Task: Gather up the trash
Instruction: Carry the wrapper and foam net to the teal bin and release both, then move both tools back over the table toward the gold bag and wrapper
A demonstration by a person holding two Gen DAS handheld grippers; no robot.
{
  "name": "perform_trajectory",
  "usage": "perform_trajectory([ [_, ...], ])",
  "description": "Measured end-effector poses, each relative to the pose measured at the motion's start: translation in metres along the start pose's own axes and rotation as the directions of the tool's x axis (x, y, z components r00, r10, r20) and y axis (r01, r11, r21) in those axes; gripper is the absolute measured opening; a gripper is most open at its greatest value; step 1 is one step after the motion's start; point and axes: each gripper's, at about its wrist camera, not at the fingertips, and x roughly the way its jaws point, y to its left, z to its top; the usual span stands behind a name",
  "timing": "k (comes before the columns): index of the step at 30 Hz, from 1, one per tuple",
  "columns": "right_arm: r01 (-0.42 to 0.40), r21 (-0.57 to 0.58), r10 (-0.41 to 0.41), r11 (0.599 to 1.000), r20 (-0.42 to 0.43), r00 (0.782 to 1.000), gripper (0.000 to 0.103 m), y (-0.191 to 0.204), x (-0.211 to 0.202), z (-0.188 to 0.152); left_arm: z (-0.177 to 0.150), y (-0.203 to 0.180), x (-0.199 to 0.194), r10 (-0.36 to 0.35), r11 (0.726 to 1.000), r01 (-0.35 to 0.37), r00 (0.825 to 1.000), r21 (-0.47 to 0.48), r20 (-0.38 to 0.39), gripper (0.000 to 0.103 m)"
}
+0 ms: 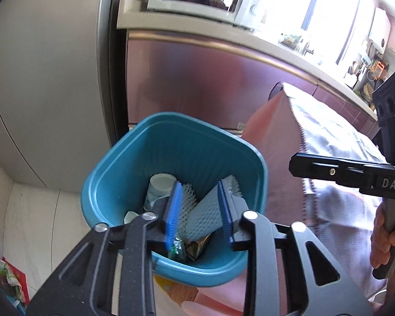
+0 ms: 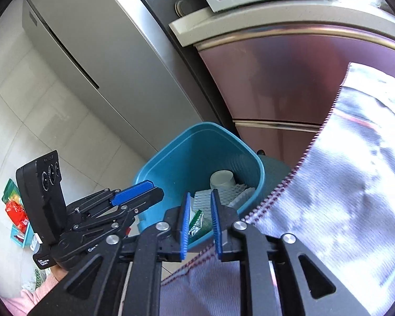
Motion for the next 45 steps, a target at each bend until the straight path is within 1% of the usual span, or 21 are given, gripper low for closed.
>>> perform_trajectory([
  [3,-0.007,-0.004,0.007,1.0,0.026,1.0,0.02,0.0,-0.015,-0.004,0.0,-0.011,-0.015,-0.007,1.0,0.007,0.999,0.02,0.041,0.033],
  [4,-0.006,-0.007,0.006,1.0,0.037,0.999,0.022,0.0,-0.022,-0.006,0.001,-0.014,-0.022,-0.011,1.0,0.009,0.998,0.028,0.054,0.036],
  [7,-0.005,-0.009,0.006,1.0,0.072,0.997,0.023,-0.001,-0.044,-0.012,0.001,-0.028,-0.039,-0.03,0.998,0.025,0.995,0.051,0.093,0.042],
  [8,-0.004,-0.007,0.005,1.0,0.089,0.996,0.027,-0.002,-0.052,-0.015,0.001,-0.033,-0.045,-0.04,0.998,0.033,0.994,0.06,0.102,0.044],
  [10,0.001,-0.007,-0.001,1.0,0.12,0.993,0.032,-0.004,-0.071,-0.023,0.0,-0.047,-0.054,-0.064,0.995,0.054,0.99,0.087,0.122,0.046],
  [11,0.005,-0.006,-0.004,1.0,0.137,0.991,0.032,-0.004,-0.08,-0.028,-0.001,-0.054,-0.059,-0.079,0.993,0.067,0.988,0.102,0.129,0.048],
  [15,0.03,0.018,-0.033,0.999,0.189,0.981,0.033,-0.016,-0.118,-0.049,-0.007,-0.086,-0.073,-0.143,0.979,0.12,0.98,0.165,0.135,0.052],
  [19,0.072,0.051,-0.082,0.996,0.239,0.967,0.034,-0.031,-0.16,-0.073,-0.014,-0.122,-0.078,-0.227,0.955,0.198,0.967,0.221,0.114,0.052],
  [23,0.134,0.098,-0.157,0.986,0.289,0.944,0.034,-0.049,-0.204,-0.1,-0.028,-0.167,-0.079,-0.317,0.915,0.288,0.946,0.282,0.063,0.052],
  [26,0.209,0.144,-0.245,0.967,0.317,0.916,0.034,-0.065,-0.239,-0.123,-0.04,-0.207,-0.077,-0.382,0.873,0.36,0.924,0.33,0.005,0.052],
  [28,0.261,0.19,-0.312,0.946,0.333,0.89,0.034,-0.078,-0.26,-0.137,-0.051,-0.23,-0.076,-0.418,0.841,0.402,0.908,0.362,-0.036,0.052],
  [30,0.299,0.247,-0.372,0.922,0.344,0.862,0.034,-0.093,-0.278,-0.15,-0.061,-0.255,-0.075,-0.455,0.802,0.448,0.887,0.394,-0.084,0.053],
  [32,0.348,0.308,-0.445,0.885,0.343,0.827,0.034,-0.11,-0.299,-0.169,-0.073,-0.277,-0.075,-0.479,0.768,0.483,0.869,0.42,-0.124,0.053],
  [34,0.367,0.376,-0.495,0.851,0.339,0.8,0.034,-0.128,-0.316,-0.186,-0.081,-0.298,-0.072,-0.504,0.733,0.523,0.847,0.435,-0.168,0.053],
  [35,0.377,0.403,-0.518,0.834,0.335,0.787,0.034,-0.139,-0.323,-0.193,-0.085,-0.309,-0.072,-0.518,0.714,0.545,0.834,0.44,-0.192,0.056],
  [36,0.394,0.426,-0.545,0.814,0.327,0.772,0.034,-0.147,-0.329,-0.201,-0.089,-0.319,-0.071,-0.527,0.7,0.561,0.823,0.442,-0.211,0.056],
  [37,0.396,0.451,-0.56,0.8,0.323,0.763,0.034,-0.155,-0.334,-0.208,-0.093,-0.328,-0.067,-0.535,0.687,0.578,0.812,0.441,-0.232,0.057],
  [38,0.381,0.475,-0.561,0.793,0.326,0.761,0.034,-0.163,-0.339,-0.217,-0.096,-0.337,-0.065,-0.545,0.671,0.599,0.798,0.437,-0.257,0.057],
  [39,0.372,0.495,-0.564,0.786,0.325,0.759,0.034,-0.17,-0.343,-0.225,-0.098,-0.342,-0.061,-0.549,0.661,0.613,0.788,0.434,-0.277,0.057],
  [41,0.373,0.52,-0.578,0.769,0.313,0.754,0.035,-0.18,-0.346,-0.235,-0.105,-0.357,-0.057,-0.552,0.644,0.632,0.774,0.432,-0.31,0.057],
  [45,0.34,0.541,-0.556,0.769,0.303,0.774,0.04,-0.195,-0.343,-0.244,-0.117,-0.382,-0.047,-0.551,0.612,0.663,0.749,0.432,-0.368,0.057],
])
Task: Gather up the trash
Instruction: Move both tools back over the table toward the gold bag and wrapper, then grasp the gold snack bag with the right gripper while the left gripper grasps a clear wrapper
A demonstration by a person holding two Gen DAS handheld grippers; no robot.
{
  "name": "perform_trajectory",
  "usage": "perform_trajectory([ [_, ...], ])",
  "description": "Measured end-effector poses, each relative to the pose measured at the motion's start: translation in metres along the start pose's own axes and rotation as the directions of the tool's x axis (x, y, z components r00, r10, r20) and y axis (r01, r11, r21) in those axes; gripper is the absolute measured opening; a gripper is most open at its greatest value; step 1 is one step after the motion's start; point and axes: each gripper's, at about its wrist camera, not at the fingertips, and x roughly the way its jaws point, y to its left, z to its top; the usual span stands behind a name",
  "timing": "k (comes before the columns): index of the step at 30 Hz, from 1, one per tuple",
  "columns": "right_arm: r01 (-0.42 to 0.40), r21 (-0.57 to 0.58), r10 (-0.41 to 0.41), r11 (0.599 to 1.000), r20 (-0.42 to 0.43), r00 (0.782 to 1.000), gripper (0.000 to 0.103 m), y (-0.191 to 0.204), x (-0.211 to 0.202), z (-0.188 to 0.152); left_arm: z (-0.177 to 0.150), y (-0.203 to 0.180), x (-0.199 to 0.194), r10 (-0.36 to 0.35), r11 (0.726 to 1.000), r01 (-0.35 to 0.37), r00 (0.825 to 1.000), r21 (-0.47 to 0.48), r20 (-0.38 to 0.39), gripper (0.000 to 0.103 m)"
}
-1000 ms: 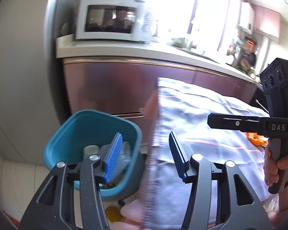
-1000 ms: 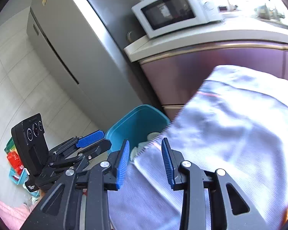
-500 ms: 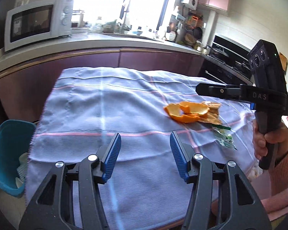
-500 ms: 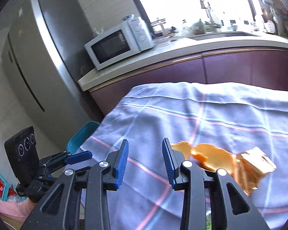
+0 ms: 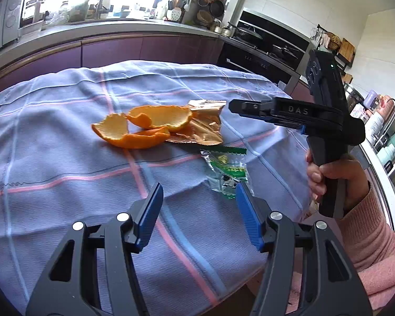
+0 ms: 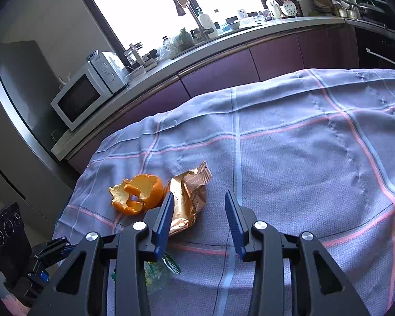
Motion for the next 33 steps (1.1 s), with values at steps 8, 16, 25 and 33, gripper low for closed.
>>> perform_trajectory([
  [8,-0.058,0.019,0.059,0.998,-0.039,0.997,0.04,-0.003,0.022,0.002,0.002,-0.014,0.035,-0.041,0.999,0.04,0.996,-0.01,-0.082,0.056],
  [16,-0.083,0.024,0.084,0.996,-0.071,0.994,0.021,-0.002,0.035,0.004,0.01,-0.011,0.054,-0.109,0.992,0.102,0.988,-0.068,-0.108,0.048],
  [25,-0.089,0.035,0.091,0.995,-0.069,0.993,0.016,-0.006,0.034,0.003,0.012,-0.01,0.055,-0.153,0.985,0.143,0.982,-0.093,-0.109,0.053],
  [33,-0.101,0.05,0.104,0.994,-0.064,0.993,0.018,-0.008,0.037,0.008,0.014,-0.007,0.061,-0.147,0.985,0.134,0.982,-0.108,-0.117,0.027],
])
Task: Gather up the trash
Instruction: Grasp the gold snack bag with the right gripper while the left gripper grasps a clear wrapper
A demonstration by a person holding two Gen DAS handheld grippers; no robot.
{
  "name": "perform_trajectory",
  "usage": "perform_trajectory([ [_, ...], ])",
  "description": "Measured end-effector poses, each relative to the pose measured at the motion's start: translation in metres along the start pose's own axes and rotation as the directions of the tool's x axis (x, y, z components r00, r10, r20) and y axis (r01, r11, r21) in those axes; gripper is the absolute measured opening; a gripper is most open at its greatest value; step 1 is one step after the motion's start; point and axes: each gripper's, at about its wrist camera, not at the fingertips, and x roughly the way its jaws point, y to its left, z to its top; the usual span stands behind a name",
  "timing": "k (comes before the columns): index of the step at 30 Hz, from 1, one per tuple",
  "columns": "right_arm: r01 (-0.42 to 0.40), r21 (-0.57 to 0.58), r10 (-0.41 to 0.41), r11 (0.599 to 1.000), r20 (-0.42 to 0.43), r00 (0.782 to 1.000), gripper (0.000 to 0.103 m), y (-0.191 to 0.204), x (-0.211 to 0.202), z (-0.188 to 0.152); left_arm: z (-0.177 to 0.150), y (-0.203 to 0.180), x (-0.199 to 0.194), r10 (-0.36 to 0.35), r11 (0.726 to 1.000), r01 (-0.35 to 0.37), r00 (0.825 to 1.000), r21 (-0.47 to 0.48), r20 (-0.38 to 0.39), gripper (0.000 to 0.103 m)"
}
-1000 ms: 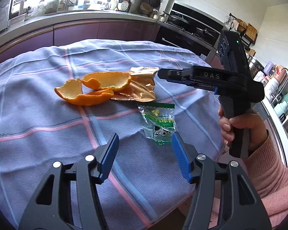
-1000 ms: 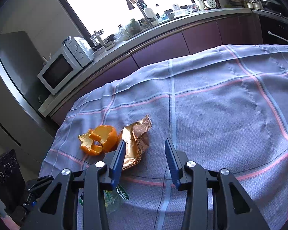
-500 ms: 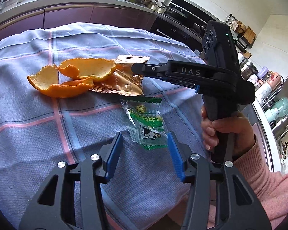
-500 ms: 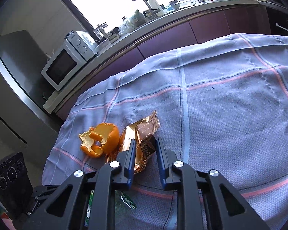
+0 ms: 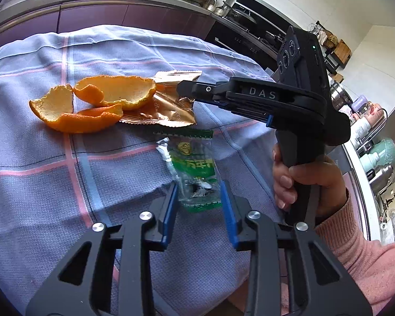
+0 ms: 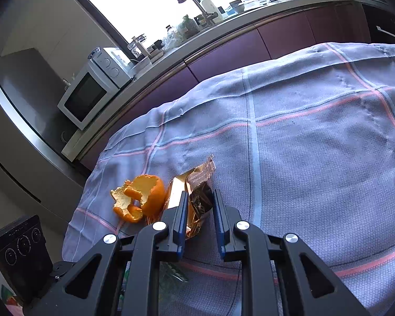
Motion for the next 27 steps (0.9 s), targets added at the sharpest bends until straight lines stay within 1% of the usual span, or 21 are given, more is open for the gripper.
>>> perform_trajectory([
  [2,0.007,-0.007,-0.007,1.0,0.0,1.0,0.014,0.001,0.001,0.001,0.0,0.001,-0.003,-0.005,1.0,0.005,1.0,-0.003,0.01,0.023],
  [7,0.014,-0.002,-0.014,1.0,0.025,1.0,0.011,0.0,-0.006,0.001,-0.002,0.0,-0.012,0.007,1.0,-0.008,0.999,0.02,0.031,0.021],
  [17,0.077,-0.008,-0.076,0.997,0.085,0.993,0.011,-0.004,-0.034,-0.003,-0.009,0.002,-0.04,0.031,0.998,-0.036,0.997,0.06,0.076,0.02],
  [22,0.065,-0.014,-0.063,0.998,0.128,0.99,0.011,0.002,-0.05,-0.003,-0.013,0.006,-0.059,0.04,0.997,-0.047,0.994,0.066,0.102,0.02],
  [27,0.059,-0.027,-0.053,0.998,0.164,0.985,0.011,0.013,-0.062,-0.002,-0.019,0.013,-0.08,0.064,0.995,-0.073,0.989,0.063,0.133,0.02],
])
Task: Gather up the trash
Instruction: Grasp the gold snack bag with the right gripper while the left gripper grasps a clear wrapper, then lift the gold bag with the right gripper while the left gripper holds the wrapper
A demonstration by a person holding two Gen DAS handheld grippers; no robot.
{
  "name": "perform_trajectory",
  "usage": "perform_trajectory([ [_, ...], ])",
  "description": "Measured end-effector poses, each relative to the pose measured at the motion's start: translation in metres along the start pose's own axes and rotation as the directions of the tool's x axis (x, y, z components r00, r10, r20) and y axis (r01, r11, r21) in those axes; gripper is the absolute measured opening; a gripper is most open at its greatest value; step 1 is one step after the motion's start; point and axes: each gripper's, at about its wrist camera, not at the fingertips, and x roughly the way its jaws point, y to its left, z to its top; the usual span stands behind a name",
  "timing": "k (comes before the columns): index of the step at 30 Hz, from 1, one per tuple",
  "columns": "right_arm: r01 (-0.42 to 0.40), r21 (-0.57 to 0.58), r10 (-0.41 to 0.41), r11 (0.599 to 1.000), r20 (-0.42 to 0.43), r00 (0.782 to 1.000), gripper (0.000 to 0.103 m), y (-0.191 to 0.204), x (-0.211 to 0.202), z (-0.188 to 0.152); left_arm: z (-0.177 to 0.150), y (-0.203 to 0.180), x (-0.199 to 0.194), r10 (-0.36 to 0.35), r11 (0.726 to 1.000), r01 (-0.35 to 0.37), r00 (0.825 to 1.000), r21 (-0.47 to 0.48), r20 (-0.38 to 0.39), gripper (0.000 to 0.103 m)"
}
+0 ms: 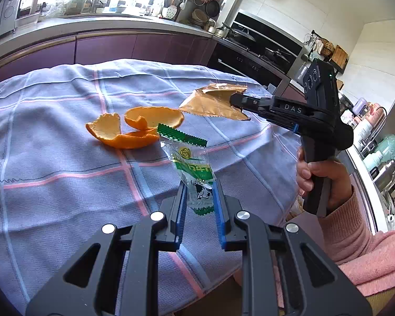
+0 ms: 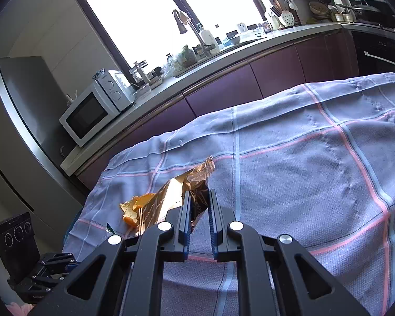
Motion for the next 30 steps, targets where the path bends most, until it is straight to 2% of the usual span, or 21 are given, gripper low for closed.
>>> perform_trajectory([
  [10,-0.104,-0.04,0.104,0.994,-0.017,0.994,0.011,0.037,0.008,-0.005,-0.006,0.022,-0.04,0.061,0.998,-0.059,0.997,-0.027,0.046,0.02],
  [19,-0.199,-0.076,0.194,0.977,-0.075,0.978,0.011,0.076,0.034,-0.011,-0.015,0.044,-0.072,0.116,0.992,-0.111,0.991,-0.065,0.071,0.02],
  [30,-0.271,-0.1,0.259,0.957,-0.117,0.959,0.011,0.11,0.056,-0.014,-0.026,0.062,-0.103,0.193,0.977,-0.183,0.978,-0.112,0.084,0.019],
])
